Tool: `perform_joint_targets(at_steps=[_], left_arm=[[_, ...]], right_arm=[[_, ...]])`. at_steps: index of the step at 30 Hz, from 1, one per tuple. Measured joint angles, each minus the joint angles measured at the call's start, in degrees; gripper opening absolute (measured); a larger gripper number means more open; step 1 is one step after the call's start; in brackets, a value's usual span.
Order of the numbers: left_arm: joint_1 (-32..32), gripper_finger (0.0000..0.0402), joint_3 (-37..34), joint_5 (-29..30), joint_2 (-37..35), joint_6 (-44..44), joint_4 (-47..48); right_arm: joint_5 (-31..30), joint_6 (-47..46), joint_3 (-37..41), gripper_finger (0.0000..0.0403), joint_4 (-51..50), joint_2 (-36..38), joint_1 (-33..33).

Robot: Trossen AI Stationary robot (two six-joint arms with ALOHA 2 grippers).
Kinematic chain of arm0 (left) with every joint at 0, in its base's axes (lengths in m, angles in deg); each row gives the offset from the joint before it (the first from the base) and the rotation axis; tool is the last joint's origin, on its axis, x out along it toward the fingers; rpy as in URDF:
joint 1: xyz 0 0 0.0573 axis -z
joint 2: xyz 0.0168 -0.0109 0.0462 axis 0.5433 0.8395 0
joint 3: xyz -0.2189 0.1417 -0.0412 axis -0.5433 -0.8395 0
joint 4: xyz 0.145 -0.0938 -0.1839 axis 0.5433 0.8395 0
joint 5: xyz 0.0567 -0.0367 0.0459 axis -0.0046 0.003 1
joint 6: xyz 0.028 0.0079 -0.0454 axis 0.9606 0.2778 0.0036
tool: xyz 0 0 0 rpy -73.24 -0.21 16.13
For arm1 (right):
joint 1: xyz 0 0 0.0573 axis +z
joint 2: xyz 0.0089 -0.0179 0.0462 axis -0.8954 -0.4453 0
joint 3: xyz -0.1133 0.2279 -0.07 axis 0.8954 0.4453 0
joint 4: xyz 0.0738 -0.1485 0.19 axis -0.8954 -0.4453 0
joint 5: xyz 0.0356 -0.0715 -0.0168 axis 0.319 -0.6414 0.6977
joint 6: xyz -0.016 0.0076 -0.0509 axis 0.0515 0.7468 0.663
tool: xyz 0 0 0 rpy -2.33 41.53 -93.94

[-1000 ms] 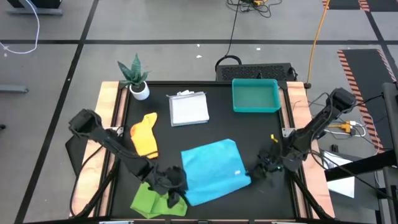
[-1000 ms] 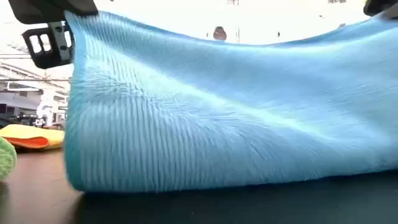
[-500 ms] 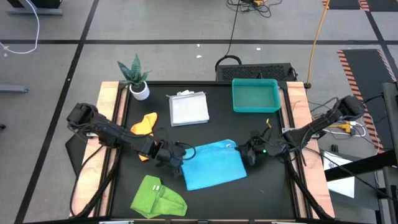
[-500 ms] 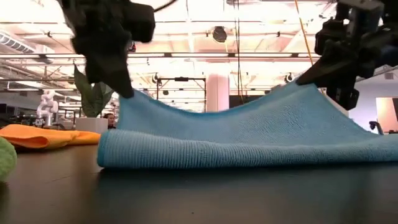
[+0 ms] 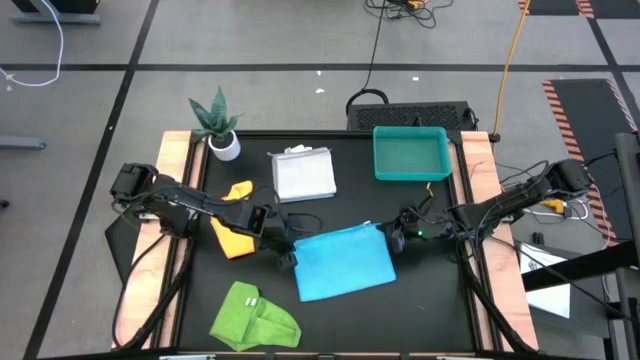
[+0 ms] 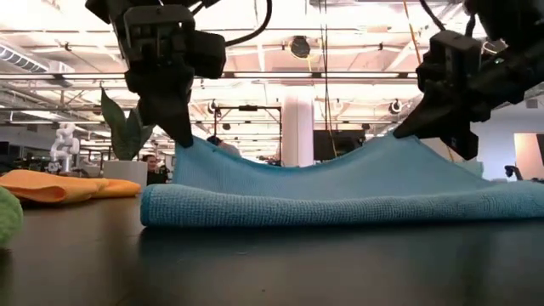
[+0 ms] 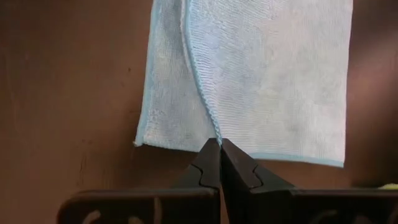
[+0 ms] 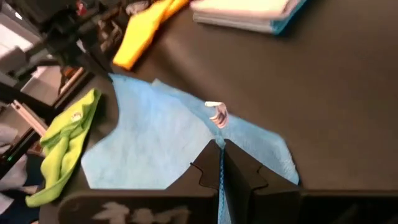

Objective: Fold microfiber towels
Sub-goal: Fold the blue microfiber towel

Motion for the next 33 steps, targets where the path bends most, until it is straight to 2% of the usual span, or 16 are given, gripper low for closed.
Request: perform_joint_targets(at_steps=[5,15,18,21,23,27,30,33], left_arm=[[-1.5,0.0006,0.0,-1.6,0.0,1.5,-0.1],[-3.5,0.0051,0.0,-3.8,0.0,0.5,2.7],[-3.5,0.0050,0.0,-4.0,0.0,0.6,2.3],[-2.4,0.0050,0.0,-2.2,0.3,3.2,-3.6],[-1.7,0.0049,0.1,-1.1,1.8,5.1,-8.0],[-1.4,0.0027,0.0,-1.5,6.2,5.1,-11.3],[-1.4,0.0005,0.0,-1.9,9.3,4.9,-12.8],[-1.3,0.0005,-0.1,-2.3,10.9,4.6,-12.9]], right_arm=[[2.8,0.7,0.0,0.0000,0.6,-3.3,-2.0],[4.5,2.0,0.0,0.0000,3.7,-7.7,-4.3],[5.3,2.4,0.0,0.0000,4.0,-8.6,-5.0],[6.0,2.9,0.0,0.0000,4.1,-9.3,-5.7],[5.9,3.4,0.0,0.0000,4.2,-9.5,-6.4],[5.9,3.9,0.0,0.0000,3.9,-9.5,-7.7],[5.9,4.1,0.0,0.0000,3.4,-9.9,-8.8],[5.8,5.7,0.0,0.0000,4.2,-11.4,-10.0]])
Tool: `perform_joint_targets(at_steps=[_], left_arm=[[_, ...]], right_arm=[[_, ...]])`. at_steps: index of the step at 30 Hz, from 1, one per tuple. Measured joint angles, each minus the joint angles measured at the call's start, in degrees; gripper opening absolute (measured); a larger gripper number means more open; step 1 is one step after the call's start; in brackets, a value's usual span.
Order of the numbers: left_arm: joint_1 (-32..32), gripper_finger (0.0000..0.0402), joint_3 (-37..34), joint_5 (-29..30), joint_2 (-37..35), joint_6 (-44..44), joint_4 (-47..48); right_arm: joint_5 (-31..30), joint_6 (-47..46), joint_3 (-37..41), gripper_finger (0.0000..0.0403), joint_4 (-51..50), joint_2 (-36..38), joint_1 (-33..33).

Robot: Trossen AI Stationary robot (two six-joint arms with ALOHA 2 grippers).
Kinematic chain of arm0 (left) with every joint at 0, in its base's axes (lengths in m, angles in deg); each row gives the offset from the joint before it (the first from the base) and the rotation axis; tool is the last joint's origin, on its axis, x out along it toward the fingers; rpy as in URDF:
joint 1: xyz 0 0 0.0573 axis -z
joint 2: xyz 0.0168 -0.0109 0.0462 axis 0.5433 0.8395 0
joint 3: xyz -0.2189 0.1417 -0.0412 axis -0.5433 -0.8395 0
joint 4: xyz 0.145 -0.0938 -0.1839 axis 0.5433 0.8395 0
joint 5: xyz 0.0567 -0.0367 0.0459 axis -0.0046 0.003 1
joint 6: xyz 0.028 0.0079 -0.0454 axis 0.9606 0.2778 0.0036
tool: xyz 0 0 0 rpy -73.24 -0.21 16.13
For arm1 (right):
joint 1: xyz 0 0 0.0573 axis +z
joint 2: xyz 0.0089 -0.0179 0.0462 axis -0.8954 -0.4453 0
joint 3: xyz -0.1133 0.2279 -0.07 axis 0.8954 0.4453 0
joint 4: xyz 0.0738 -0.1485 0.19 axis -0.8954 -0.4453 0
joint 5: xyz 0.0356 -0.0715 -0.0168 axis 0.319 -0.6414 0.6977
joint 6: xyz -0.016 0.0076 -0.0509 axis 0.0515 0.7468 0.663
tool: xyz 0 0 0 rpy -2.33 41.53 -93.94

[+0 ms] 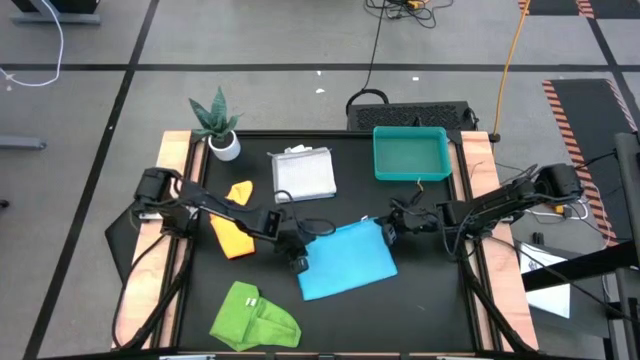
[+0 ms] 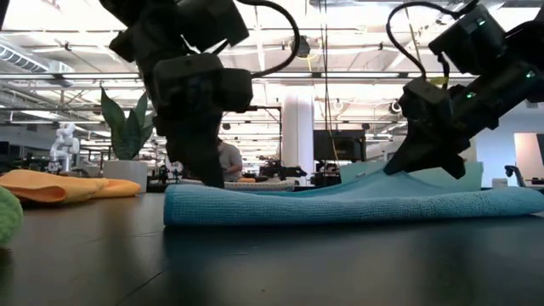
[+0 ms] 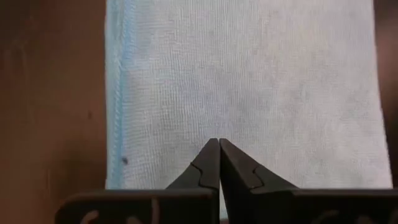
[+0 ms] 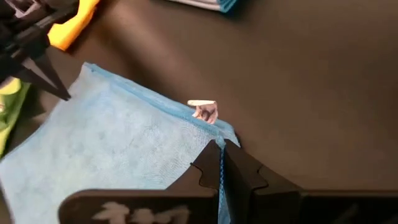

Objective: Fold microfiber towels
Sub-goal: Fold the blue microfiber towel

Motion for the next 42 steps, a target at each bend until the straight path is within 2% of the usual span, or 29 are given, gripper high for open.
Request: perform_joint_targets(at_steps=[5,9,13,17,19,21,22,25,29,33,39,42], left_arm=[[-0.2,0.0003,0.0,-0.2,1.0,-0.3,1.5],[-0.3,0.0002,0.1,-0.2,0.9,-0.1,2.0],[-0.2,0.0002,0.1,-0.2,0.9,-0.1,2.1],[-0.6,0.0002,0.1,-0.5,0.6,0.5,2.0],[-1.0,0.0002,0.0,-1.3,-0.8,1.4,1.8],[-1.4,0.0002,0.0,-1.6,-2.6,3.0,0.5],[-1.7,0.0002,0.0,-1.6,-3.6,3.7,0.1],[-2.7,0.0001,0.1,-1.2,-5.4,6.1,-2.7],[-4.1,0.0001,0.1,-0.4,-3.9,8.4,-2.9],[-5.1,0.0001,0.0,-2.5,-0.2,9.6,-3.9],[-5.3,0.0001,0.0,-4.1,3.3,10.4,-4.2],[-5.2,0.0001,0.1,-4.1,3.9,10.2,-4.4]], right_arm=[[0.1,1.6,-0.1,0.0016,2.9,-3.0,-1.0],[0.1,1.5,0.0,0.0062,3.4,-3.3,-2.0],[0.7,3.1,0.0,0.0118,2.5,-0.7,-5.1],[9.3,4.7,0.0,0.0159,-0.9,5.1,-8.3],[14.8,3.0,0.0,0.0163,-1.8,8.0,-6.8],[16.1,0.0,0.0,0.0157,-2.3,10.0,-1.6],[14.7,-1.9,0.0,0.0149,-2.2,10.2,2.0],[6.0,-8.6,-0.8,0.0108,-3.8,9.7,14.0],[-3.8,-15.9,-4.8,0.0020,-11.2,6.9,25.5],[-4.8,-24.7,-7.9,0.0007,-19.3,3.6,28.3],[-4.3,-30.2,-9.0,0.0001,-17.4,-2.5,31.0],[-1.9,-31.3,-9.0,0.0000,-17.7,-5.4,31.1]])
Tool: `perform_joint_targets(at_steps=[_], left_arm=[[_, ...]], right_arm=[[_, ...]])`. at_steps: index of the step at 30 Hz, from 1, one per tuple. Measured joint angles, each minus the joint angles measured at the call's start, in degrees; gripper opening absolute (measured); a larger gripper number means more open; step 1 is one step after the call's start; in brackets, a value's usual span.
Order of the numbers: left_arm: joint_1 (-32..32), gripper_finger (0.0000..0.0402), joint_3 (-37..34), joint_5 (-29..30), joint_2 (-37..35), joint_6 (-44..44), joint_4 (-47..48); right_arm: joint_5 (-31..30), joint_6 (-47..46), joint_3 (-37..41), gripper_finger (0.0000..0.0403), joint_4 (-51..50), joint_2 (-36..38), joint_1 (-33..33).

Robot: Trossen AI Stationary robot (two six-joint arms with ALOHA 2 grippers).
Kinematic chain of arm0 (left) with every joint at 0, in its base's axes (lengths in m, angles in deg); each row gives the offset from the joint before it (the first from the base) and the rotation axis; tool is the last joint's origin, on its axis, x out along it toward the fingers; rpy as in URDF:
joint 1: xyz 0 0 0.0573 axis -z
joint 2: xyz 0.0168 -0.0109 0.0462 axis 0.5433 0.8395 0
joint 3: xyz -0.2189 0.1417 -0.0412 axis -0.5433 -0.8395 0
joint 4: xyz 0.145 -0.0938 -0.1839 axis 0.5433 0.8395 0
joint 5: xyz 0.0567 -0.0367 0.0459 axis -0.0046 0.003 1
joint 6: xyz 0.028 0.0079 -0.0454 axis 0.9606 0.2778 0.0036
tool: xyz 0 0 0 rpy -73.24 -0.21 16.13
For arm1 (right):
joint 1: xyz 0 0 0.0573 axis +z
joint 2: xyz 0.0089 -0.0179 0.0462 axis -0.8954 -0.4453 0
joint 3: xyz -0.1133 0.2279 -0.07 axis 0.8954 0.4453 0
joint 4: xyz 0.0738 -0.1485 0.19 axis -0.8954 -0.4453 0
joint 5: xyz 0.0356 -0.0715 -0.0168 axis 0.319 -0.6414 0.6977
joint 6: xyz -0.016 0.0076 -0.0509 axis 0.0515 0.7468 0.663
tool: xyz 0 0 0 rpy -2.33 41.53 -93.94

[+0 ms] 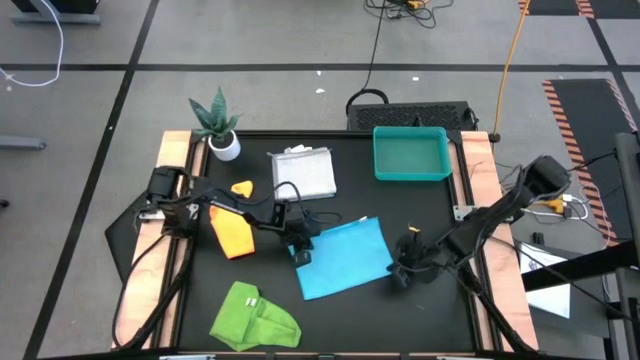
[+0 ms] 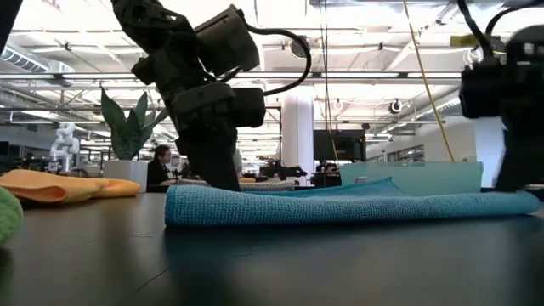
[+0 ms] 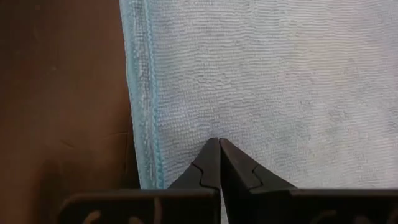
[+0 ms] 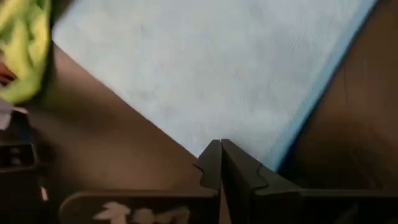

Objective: Fold microfiber towels
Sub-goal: Fold the blue microfiber towel

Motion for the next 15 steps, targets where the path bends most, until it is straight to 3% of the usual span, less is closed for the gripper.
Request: perform_joint_targets(at_steps=[9,15], left_arm=[[1.9,0.0001,-0.4,2.5,0.0,-5.1,-0.1],[7.4,0.0000,-1.8,6.8,-0.1,-15.1,-2.3]], right_arm=[[4.8,1.5,-0.2,0.0000,-5.4,-2.9,-1.7],[9.8,12.2,-0.1,0.0000,-14.1,1.5,-9.3]])
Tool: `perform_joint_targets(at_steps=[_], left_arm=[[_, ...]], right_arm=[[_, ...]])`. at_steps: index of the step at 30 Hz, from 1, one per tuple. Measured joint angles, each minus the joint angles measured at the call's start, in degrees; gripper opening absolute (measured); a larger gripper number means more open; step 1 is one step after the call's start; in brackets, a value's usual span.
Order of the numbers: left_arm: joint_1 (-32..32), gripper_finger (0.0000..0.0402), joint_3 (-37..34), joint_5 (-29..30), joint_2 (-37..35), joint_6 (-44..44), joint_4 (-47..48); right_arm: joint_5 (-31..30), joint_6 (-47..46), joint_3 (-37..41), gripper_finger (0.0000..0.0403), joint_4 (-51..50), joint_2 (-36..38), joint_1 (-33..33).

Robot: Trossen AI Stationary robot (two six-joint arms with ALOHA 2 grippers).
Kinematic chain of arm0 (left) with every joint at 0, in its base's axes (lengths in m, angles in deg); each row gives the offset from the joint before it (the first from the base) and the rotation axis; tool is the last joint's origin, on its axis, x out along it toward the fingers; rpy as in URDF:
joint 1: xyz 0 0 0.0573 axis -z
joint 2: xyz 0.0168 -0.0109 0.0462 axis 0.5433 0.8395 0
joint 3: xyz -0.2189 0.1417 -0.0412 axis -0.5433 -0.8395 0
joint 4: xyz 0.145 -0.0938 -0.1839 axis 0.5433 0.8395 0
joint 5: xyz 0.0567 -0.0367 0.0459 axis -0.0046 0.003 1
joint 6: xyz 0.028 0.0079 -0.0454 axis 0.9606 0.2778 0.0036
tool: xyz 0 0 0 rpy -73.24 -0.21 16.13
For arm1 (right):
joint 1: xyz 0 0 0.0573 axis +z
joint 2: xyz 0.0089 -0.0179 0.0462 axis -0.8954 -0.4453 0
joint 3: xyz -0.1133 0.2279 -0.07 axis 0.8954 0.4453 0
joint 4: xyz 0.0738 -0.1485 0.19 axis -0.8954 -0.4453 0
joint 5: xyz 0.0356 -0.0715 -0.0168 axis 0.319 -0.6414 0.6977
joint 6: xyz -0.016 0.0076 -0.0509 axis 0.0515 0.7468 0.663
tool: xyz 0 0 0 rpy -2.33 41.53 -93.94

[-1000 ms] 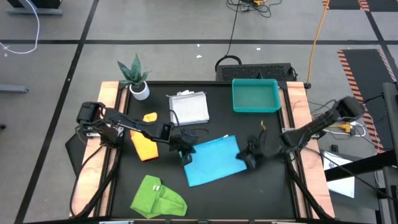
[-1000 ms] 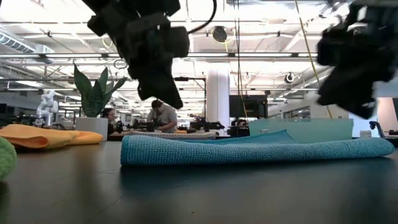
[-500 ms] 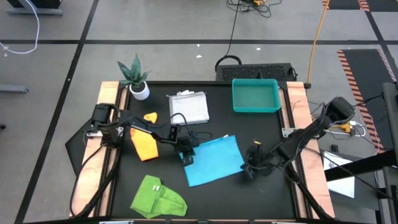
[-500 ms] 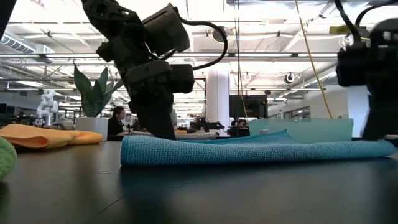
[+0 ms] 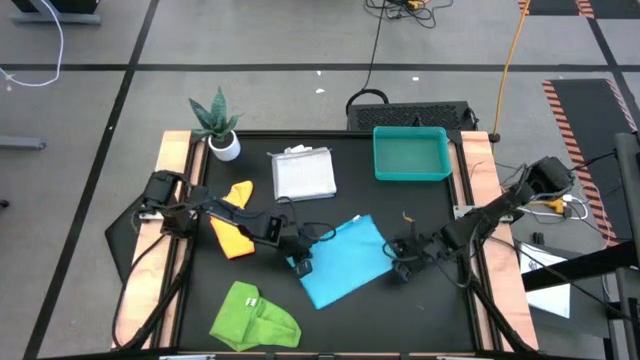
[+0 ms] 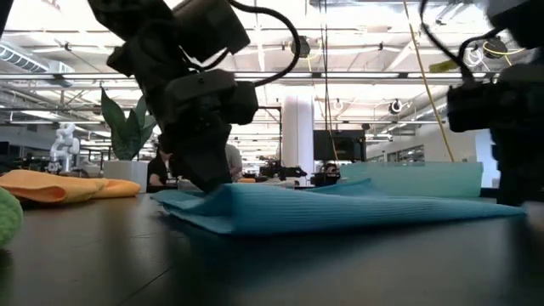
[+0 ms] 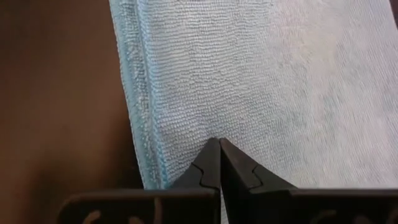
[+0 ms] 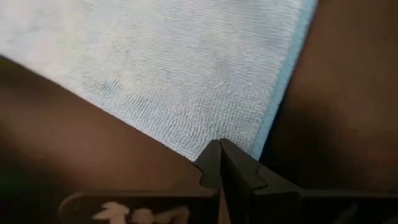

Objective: Fold microfiber towels
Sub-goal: Fold the blue microfiber towel

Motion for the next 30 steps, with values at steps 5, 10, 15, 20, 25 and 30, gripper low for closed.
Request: perform_joint_targets(at_steps=[5,10,15,20,25,30], left_arm=[[3.7,0.0000,-0.2,1.4,0.2,-7.2,-4.4],[6.3,0.0000,-0.3,6.1,0.2,-12.9,-9.5],[6.5,0.0000,-0.2,8.8,0.2,-13.5,-13.0],[2.3,0.0000,0.3,6.9,-2.2,-7.1,-14.4],[-4.1,0.0000,4.3,2.7,-3.4,5.3,-12.5],[-10.7,0.0000,8.4,-2.0,0.2,16.7,-12.4]], right_arm=[[3.2,13.1,0.1,0.0000,-7.1,3.1,-9.4],[4.1,26.3,0.1,0.0000,-9.7,5.0,-19.6],[3.9,38.1,-1.3,0.0000,-10.6,5.4,-27.5],[4.0,41.9,-9.7,0.0000,-20.5,5.4,-28.6],[3.6,34.1,-16.0,0.0000,-23.0,6.1,-19.9],[-2.4,18.6,-14.5,0.0000,-8.1,2.8,-4.3]])
